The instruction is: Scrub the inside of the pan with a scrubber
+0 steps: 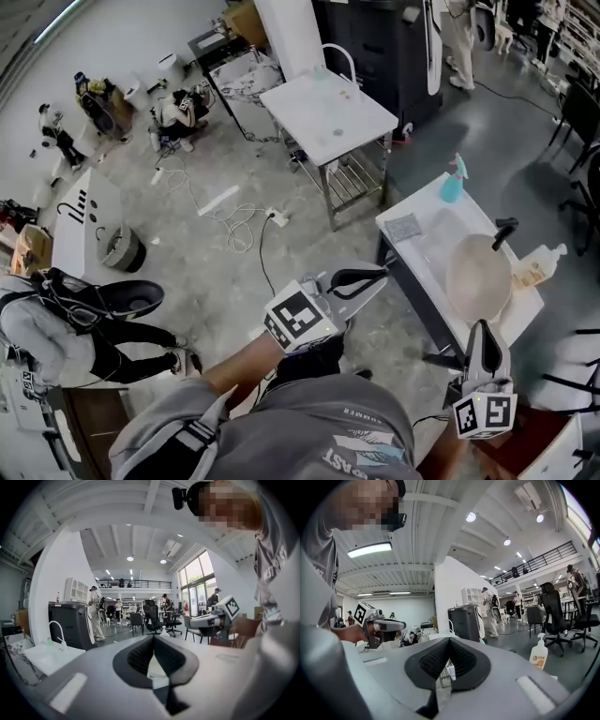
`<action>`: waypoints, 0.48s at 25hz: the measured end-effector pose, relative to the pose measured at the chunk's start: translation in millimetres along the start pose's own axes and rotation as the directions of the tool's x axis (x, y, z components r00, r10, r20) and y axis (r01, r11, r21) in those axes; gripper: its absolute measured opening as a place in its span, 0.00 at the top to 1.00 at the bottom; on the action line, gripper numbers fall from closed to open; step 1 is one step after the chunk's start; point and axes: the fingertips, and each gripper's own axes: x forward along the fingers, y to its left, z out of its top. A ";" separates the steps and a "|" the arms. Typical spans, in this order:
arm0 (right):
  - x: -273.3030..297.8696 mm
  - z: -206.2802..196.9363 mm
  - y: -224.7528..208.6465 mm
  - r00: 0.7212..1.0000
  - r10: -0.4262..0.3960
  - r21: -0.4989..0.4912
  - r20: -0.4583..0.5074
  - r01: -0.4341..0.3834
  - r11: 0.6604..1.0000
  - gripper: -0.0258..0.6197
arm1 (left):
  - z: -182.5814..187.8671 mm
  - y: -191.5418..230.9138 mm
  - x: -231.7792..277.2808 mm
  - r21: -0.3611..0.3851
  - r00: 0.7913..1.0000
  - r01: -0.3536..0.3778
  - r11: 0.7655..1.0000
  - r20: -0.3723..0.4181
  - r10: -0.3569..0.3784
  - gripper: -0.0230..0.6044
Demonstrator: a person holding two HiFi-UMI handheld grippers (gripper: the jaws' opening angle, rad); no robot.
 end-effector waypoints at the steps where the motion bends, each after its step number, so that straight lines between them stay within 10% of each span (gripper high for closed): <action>1: 3.3 -0.5 -4.9 1.000 -0.011 -0.004 -0.002 0.011 1.000 0.96 | 0.2 3.2 7.0 0.001 1.000 0.010 1.000 0.006 -0.010 0.96; 12: 81.4 14.9 -0.8 0.999 -0.040 -0.046 -0.034 0.039 0.998 0.96 | 3.5 88.0 37.1 -0.018 0.996 0.055 0.998 0.066 -0.053 0.96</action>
